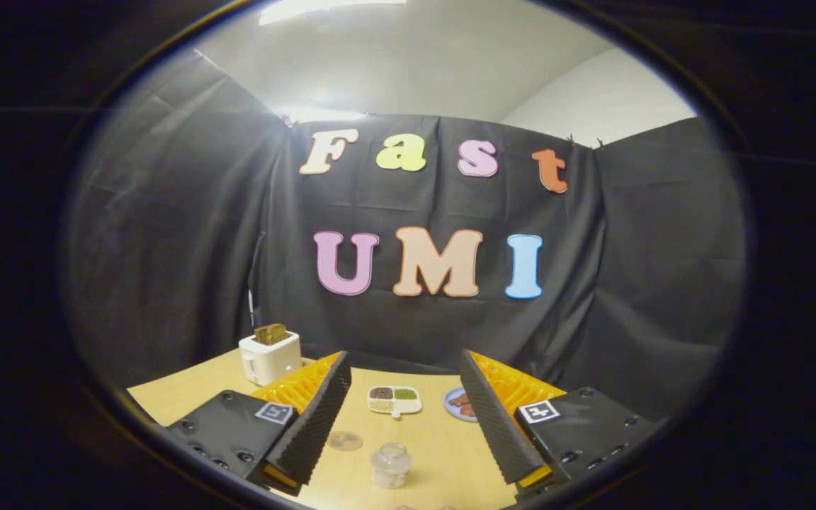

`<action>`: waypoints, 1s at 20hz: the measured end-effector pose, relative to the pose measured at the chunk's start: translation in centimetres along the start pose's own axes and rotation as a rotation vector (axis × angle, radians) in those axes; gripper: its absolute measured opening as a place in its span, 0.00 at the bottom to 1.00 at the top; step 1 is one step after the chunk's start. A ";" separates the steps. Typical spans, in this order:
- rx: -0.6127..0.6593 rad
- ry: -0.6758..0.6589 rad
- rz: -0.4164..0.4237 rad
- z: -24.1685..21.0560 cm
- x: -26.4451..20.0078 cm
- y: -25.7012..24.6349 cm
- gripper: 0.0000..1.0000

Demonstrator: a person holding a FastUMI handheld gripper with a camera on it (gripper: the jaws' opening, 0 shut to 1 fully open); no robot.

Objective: Take the bottle from table, then pour the juice into the cup, finally place the bottle on the coaster

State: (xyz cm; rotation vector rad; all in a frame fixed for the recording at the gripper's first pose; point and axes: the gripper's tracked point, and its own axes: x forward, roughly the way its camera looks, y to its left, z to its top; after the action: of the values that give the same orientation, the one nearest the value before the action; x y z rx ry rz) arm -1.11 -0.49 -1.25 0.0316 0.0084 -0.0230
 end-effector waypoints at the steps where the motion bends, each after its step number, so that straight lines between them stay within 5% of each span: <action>1: 0.010 0.007 0.000 -0.5 0.1 0.0 0.98; 20: 0.119 0.080 0.026 -10.4 0.7 -0.4 0.98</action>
State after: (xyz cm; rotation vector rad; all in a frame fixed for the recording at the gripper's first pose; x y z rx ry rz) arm -0.53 -0.54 -11.70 0.1516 0.0867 0.0035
